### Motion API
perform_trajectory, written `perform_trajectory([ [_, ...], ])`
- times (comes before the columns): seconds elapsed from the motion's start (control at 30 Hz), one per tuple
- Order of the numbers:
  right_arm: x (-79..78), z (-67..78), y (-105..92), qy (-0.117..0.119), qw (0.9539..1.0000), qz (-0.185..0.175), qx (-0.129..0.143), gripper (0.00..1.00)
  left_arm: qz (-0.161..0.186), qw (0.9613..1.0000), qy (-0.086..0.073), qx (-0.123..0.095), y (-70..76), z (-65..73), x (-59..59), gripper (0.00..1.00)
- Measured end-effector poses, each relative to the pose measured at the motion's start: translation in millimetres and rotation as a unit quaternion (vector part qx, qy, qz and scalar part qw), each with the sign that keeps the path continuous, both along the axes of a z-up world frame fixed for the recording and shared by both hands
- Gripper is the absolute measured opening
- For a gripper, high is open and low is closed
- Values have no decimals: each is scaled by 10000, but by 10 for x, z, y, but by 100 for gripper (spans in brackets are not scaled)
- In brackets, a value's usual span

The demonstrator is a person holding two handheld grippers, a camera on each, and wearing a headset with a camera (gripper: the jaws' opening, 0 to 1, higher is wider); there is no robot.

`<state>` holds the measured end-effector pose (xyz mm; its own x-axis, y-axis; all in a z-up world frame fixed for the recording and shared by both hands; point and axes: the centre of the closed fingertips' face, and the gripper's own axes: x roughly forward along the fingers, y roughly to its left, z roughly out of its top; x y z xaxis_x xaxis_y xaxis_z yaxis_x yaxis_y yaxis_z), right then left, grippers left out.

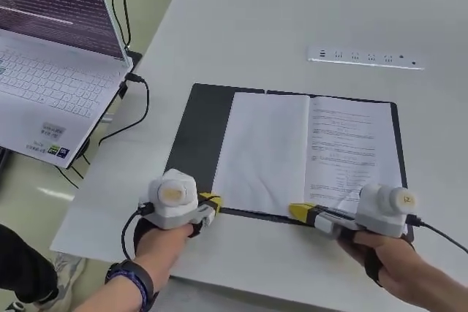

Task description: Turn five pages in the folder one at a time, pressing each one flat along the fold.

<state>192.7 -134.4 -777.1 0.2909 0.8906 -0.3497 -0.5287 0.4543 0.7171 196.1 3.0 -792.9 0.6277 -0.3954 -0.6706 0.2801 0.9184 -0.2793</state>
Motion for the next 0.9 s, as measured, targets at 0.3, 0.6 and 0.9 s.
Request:
perform_trajectory([
  [0.3, -10, 167, -14, 254, 9993, -159, 245, 0, 189, 9968, 304, -721, -51, 48, -11, 3],
  [0.6, 12, 196, -179, -43, 9997, -207, -107, 5, -70, 9969, 136, -772, -205, 236, -22, 15],
  [0.9, 53, 262, -372, -248, 9983, -389, -357, 17, -631, 9973, -36, -372, -324, 382, -63, 23],
])
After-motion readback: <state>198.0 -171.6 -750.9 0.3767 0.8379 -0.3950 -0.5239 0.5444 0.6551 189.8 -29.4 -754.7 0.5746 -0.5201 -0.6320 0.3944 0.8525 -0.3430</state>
